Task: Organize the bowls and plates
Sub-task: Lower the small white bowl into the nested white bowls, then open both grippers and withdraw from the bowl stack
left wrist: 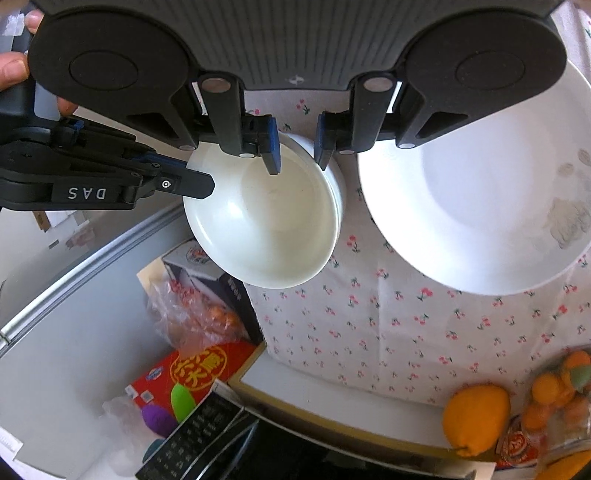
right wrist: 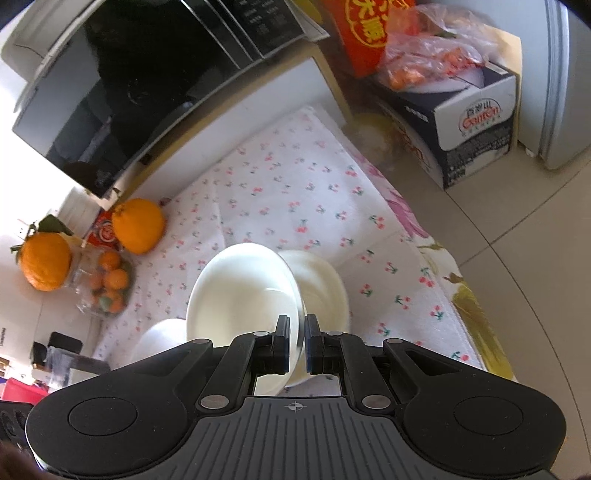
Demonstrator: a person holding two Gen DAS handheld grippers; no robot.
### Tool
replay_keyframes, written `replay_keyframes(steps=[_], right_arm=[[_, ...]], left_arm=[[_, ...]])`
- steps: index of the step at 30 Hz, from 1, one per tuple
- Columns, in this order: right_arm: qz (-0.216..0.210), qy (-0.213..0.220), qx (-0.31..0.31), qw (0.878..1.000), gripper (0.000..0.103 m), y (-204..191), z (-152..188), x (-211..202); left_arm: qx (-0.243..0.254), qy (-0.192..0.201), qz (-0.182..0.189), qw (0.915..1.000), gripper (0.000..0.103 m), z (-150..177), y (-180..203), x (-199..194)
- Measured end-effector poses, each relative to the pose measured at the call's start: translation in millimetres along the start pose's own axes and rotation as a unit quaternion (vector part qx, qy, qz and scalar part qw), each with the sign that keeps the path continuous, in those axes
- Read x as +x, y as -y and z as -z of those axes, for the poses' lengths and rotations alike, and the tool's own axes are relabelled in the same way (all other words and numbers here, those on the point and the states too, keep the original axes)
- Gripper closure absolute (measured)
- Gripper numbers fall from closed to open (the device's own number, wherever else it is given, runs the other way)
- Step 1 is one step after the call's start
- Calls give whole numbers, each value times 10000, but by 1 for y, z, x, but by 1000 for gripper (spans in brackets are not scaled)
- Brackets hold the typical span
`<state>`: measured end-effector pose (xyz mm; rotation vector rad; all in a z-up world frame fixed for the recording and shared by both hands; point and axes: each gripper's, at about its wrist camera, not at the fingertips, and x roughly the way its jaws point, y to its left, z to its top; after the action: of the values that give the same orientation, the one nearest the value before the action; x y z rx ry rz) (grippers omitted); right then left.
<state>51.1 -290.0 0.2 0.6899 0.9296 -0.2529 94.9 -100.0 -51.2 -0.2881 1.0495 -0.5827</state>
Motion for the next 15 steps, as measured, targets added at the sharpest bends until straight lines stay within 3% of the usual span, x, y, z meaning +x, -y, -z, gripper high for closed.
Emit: replay_keyframes(steps=[15], right_arm=[[188, -102, -90, 9997, 91, 6, -1, 10]], left_arm=[[256, -142, 9, 9996, 80, 1, 7, 10]])
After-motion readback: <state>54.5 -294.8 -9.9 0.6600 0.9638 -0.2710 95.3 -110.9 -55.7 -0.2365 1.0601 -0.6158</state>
